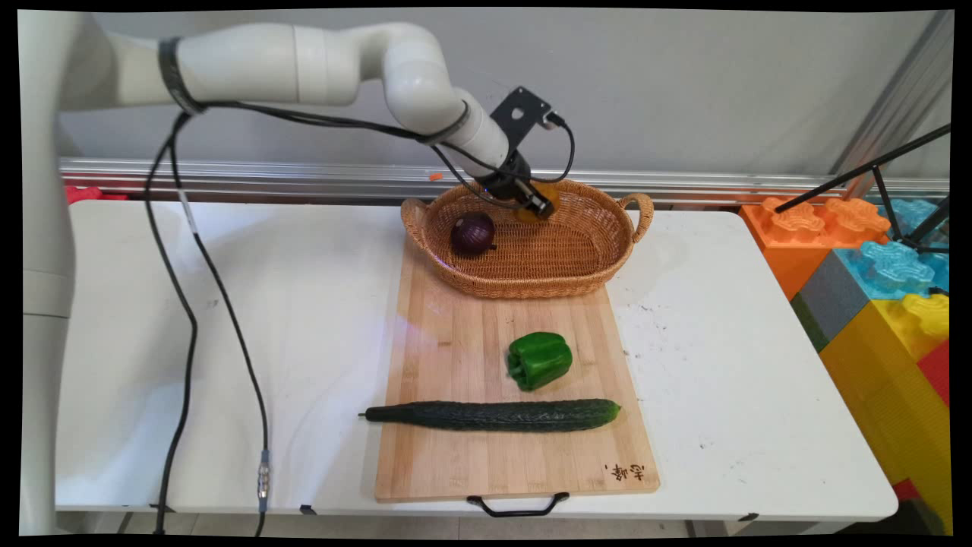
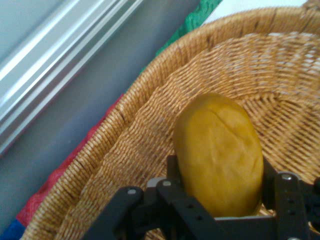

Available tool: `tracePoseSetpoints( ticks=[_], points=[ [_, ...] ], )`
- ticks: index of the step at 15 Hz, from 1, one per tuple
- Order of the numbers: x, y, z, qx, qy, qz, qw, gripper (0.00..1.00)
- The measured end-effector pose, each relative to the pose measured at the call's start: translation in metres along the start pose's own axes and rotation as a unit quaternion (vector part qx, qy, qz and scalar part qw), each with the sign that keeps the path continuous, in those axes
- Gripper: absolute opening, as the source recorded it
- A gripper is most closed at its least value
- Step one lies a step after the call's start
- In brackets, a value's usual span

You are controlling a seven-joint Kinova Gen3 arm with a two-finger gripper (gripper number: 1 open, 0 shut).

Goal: Place the picked object on the cutting board

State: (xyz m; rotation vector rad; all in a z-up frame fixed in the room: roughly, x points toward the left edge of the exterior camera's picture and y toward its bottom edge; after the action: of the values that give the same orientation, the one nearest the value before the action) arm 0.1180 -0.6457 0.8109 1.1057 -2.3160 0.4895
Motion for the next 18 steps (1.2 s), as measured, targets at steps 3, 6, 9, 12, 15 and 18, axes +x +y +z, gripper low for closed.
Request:
tracePoseSetpoints(
  ticks=[3, 6, 9, 12, 15, 18],
  points=[
    [0.009, 0.017, -0.046, 0.007, 0.011, 0.012, 0.9998, 0.0],
    [0.011, 0.036, -0.088, 0.003, 0.009, 0.021, 0.9997, 0.0],
    [-0.002, 0.055, -0.128, -0.013, -0.01, 0.032, 0.9993, 0.0],
    [-0.026, 0.069, -0.16, -0.038, -0.033, 0.045, 0.9977, 0.0],
    [-0.055, 0.077, -0.182, -0.069, -0.048, 0.063, 0.9945, 0.0],
    [-0.085, 0.076, -0.189, -0.094, -0.055, 0.083, 0.9906, 0.0]
  ],
)
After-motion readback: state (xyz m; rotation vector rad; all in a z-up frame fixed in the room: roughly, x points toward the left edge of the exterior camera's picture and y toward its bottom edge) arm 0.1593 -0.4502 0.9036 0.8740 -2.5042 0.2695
